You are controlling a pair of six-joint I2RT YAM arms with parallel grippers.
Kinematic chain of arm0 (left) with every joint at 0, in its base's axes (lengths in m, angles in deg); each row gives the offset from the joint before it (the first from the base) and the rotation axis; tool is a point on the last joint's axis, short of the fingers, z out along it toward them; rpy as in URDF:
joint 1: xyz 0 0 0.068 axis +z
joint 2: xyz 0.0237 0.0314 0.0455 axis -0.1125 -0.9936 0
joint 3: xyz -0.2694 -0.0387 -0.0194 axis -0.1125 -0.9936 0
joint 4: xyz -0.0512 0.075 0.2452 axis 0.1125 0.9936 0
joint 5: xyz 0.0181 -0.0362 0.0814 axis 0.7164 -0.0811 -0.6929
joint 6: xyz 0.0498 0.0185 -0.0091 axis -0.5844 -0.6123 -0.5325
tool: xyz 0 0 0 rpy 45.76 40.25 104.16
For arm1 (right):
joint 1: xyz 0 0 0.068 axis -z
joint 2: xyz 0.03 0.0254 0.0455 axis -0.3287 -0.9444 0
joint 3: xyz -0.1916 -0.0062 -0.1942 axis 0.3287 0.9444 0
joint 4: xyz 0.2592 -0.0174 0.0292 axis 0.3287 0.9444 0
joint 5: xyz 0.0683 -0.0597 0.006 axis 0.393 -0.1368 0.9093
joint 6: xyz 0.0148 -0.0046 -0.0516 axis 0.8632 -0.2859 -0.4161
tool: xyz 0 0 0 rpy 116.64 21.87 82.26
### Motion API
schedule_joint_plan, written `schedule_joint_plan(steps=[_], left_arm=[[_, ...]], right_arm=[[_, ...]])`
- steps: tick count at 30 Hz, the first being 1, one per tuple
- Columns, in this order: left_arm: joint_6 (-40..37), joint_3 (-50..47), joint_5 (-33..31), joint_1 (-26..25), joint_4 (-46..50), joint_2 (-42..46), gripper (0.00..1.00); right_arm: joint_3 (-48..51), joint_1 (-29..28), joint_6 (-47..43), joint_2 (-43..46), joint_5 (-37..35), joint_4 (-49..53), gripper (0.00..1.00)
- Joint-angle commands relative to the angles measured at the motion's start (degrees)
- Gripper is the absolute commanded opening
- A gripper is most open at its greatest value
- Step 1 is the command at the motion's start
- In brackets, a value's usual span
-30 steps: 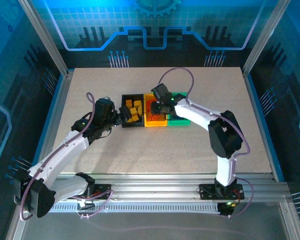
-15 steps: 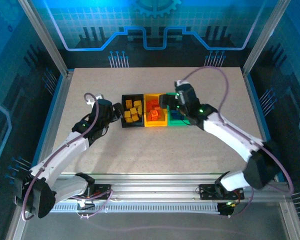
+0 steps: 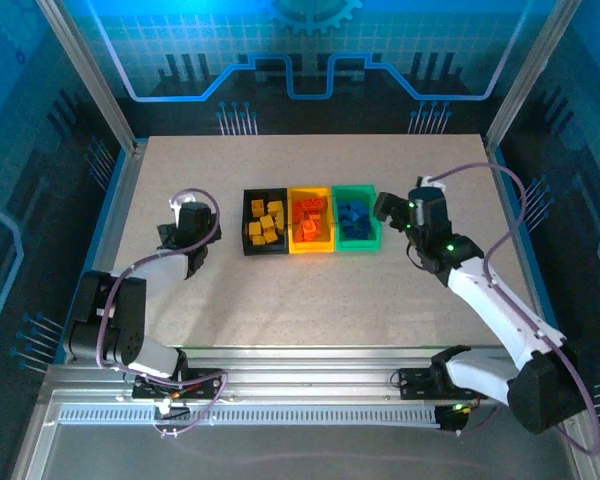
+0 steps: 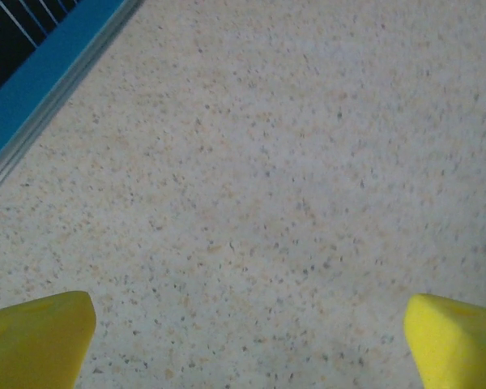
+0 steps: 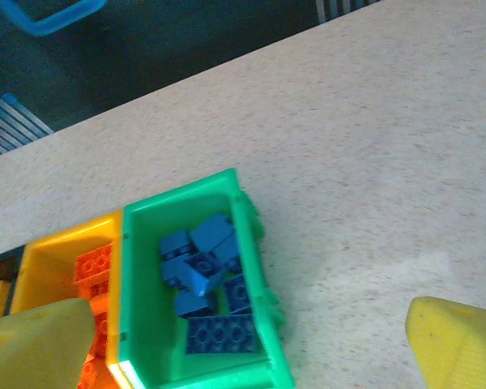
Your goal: Sort the legos into containers by color
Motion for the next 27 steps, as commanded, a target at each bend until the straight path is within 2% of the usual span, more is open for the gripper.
schedule_joint_plan(steps=[1, 3, 6, 8, 11, 13, 14, 15, 19, 23, 27], left_arm=[[-6.07, -3.08, 5.92, 1.55, -16.66, -0.92, 0.99], [-8.01, -7.05, 8.95, 1.42, -26.14, -3.13, 0.99], [-8.14, -8.02, 10.17, 1.37, -26.37, -2.68, 0.99], [-8.18, -8.58, 11.6, 1.66, -27.33, -2.46, 0.99], [-8.0, -8.98, 13.76, 2.31, -27.68, -2.33, 0.99], [-8.11, -10.52, 17.91, 3.21, -30.11, -2.03, 0.99], [-7.8, -12.71, 21.19, 4.35, -33.74, -2.33, 0.99], [-8.74, -16.33, 23.49, 4.78, -44.89, -5.22, 0.99], [-6.55, -15.62, 17.31, 4.85, -41.59, -4.59, 0.99], [-6.16, -15.25, 16.82, 4.7, -40.35, -4.33, 0.99], [-6.44, -15.48, 17.0, 4.62, -41.16, -4.54, 0.99]], right_arm=[[5.34, 4.0, 1.32, 5.71, 0.79, -3.27, 1.0], [11.16, 6.34, -1.96, 9.71, 2.35, -11.02, 1.0], [19.06, 7.45, -12.57, 13.38, 0.65, -23.78, 1.0], [21.31, 8.17, -18.97, 14.09, -2.1, -27.87, 1.0], [21.01, 10.25, -26.01, 10.51, -2.19, -27.96, 1.0], [21.22, 10.62, -30.29, 6.03, -2.17, -30.9, 1.0], [21.23, 10.83, -31.56, 3.11, -2.39, -32.32, 1.0], [21.56, 11.29, -32.35, 0.31, -1.6, -34.45, 1.0], [23.11, 13.35, -33.24, -7.24, 5.23, -41.94, 1.0], [24.19, 15.93, -32.02, -14.32, 10.14, -48.84, 1.0], [25.94, 16.07, -32.29, -20.93, 11.87, -57.21, 1.0]])
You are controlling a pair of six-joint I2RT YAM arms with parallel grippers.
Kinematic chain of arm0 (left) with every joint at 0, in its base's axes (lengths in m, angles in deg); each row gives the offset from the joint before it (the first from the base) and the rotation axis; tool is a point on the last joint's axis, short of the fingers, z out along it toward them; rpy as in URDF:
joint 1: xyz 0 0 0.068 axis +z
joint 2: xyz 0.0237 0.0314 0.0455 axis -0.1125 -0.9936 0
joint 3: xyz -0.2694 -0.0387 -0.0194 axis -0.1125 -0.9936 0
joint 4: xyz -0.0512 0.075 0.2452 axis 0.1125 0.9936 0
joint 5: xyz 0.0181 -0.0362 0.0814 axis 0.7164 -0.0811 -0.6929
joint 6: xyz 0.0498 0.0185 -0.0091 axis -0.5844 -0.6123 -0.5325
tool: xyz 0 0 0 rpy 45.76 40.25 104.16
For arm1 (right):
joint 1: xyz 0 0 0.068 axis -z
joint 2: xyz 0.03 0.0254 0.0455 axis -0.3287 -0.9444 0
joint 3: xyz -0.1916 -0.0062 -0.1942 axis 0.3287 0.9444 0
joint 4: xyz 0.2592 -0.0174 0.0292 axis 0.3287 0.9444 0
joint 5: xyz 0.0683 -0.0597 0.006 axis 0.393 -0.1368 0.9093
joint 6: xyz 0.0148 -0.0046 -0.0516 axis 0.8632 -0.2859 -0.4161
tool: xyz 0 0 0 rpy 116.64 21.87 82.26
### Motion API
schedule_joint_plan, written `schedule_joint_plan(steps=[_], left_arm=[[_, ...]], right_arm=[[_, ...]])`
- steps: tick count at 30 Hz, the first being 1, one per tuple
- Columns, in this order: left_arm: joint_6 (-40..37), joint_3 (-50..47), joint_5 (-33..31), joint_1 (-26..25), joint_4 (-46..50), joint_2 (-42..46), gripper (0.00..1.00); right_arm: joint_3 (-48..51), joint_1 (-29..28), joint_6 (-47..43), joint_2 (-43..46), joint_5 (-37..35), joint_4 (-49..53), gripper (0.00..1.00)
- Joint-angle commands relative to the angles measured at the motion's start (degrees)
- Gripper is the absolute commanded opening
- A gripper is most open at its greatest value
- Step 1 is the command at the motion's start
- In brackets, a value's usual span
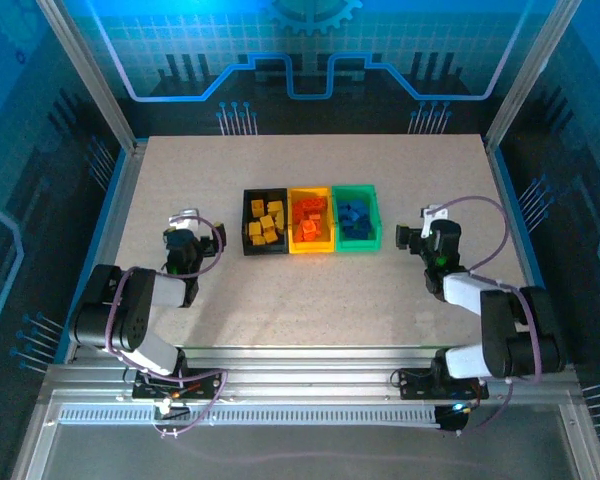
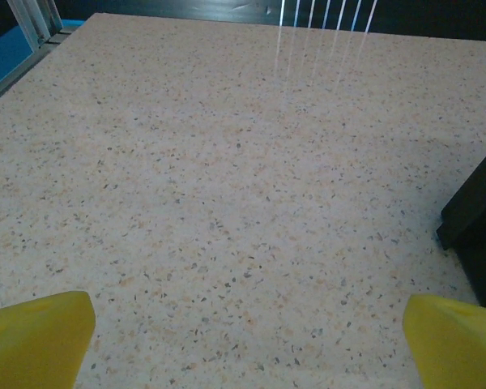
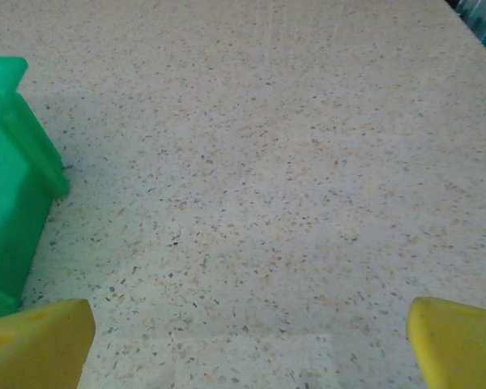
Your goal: Sort the legos into containers by color
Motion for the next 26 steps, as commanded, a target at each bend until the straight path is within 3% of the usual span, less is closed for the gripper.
schedule_joint_plan(steps=[1, 3, 26], left_arm=[[0.53, 0.86, 0.03, 0.38, -2.5, -0.15, 0.99], [0.15, 1.14, -0.02, 0.07, -2.15, -0.2, 0.99], [-1.52, 1.32, 0.03, -1.26, -2.16, -0.41, 0.99]], right_arm=[[1.03, 0.13, -1.85, -4.41, 3.19, -11.47, 1.0], [0.12, -1.75, -4.36, -5.26, 3.02, -10.68, 1.0], [0.15, -1.61, -4.26, -5.27, 3.33, -10.63, 1.0]])
